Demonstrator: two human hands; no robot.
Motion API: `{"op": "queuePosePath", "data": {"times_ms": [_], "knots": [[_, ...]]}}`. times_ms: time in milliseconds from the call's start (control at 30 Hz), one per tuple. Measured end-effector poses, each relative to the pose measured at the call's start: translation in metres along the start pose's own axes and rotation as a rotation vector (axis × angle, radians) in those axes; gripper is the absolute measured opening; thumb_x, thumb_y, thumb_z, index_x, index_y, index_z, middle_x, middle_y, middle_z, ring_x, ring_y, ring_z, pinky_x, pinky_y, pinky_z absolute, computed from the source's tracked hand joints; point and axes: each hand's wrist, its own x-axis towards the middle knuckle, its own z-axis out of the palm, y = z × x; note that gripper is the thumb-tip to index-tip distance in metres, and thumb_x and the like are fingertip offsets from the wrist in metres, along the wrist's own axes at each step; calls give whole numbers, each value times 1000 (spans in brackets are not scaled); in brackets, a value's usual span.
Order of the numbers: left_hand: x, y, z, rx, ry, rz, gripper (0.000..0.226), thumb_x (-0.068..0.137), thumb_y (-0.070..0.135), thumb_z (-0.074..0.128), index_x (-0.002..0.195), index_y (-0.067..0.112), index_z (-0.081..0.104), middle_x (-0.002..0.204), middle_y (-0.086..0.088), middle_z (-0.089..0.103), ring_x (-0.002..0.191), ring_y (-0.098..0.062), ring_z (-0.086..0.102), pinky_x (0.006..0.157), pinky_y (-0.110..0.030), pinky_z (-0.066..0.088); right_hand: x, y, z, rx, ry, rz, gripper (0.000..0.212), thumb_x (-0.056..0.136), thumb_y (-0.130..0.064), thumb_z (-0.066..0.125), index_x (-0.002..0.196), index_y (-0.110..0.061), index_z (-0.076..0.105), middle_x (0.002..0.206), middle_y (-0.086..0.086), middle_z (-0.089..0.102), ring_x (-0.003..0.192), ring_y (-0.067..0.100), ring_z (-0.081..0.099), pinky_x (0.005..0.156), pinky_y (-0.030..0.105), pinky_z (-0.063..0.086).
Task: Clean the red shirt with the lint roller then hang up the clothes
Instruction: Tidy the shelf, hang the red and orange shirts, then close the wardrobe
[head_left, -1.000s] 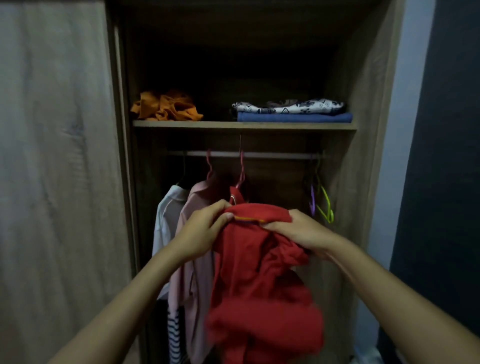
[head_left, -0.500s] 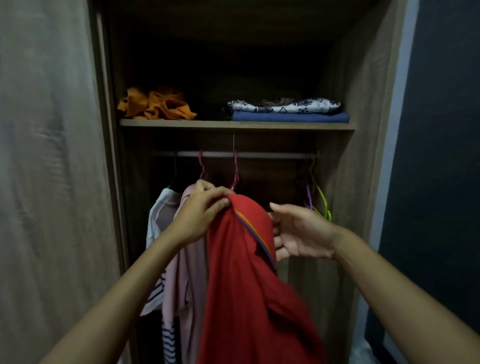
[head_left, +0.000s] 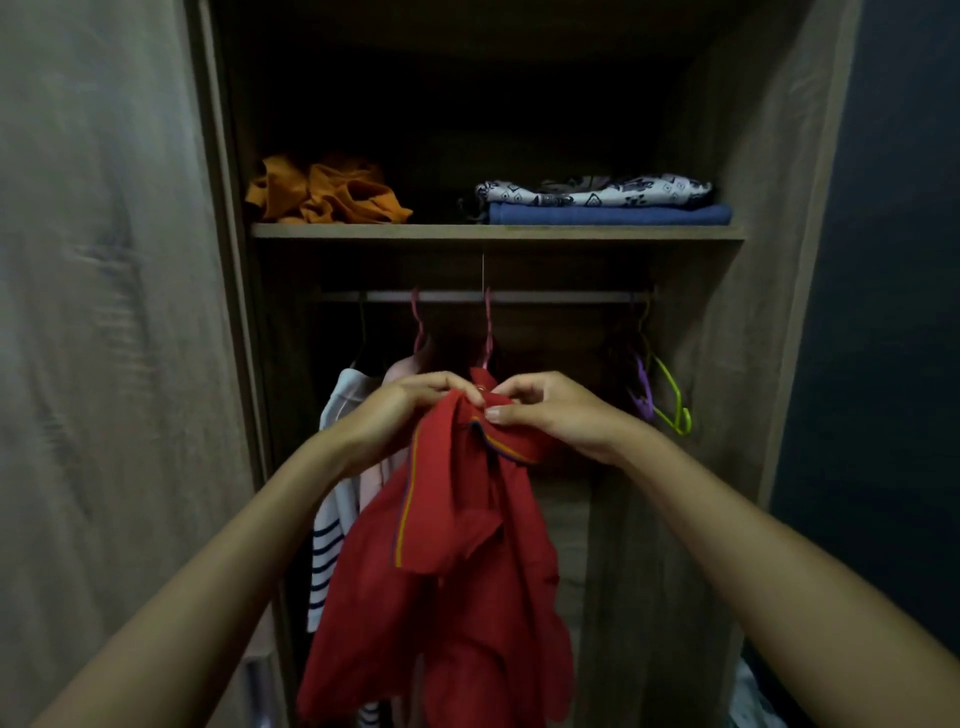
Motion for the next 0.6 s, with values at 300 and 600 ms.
{"op": "queuePosePath", "data": {"times_ms": [300, 600], "knots": [[5, 4, -16, 497, 90, 229, 43, 81, -13, 59, 113, 14, 50, 105, -7, 66, 91, -7, 62, 80, -24, 50, 7, -14, 5, 93, -101, 56, 26, 82, -30, 70, 107, -28, 66, 100, 1, 70, 87, 9, 65, 74, 20, 50], [14, -6, -41, 996, 298, 301, 25, 89, 2, 57, 108, 12, 69, 106, -4, 72, 99, -16, 66, 83, -20, 46, 4, -27, -23, -873, 254, -204, 14, 84, -24, 72, 98, -25, 76, 90, -6, 76, 88, 4, 68, 78, 16, 48]]}}
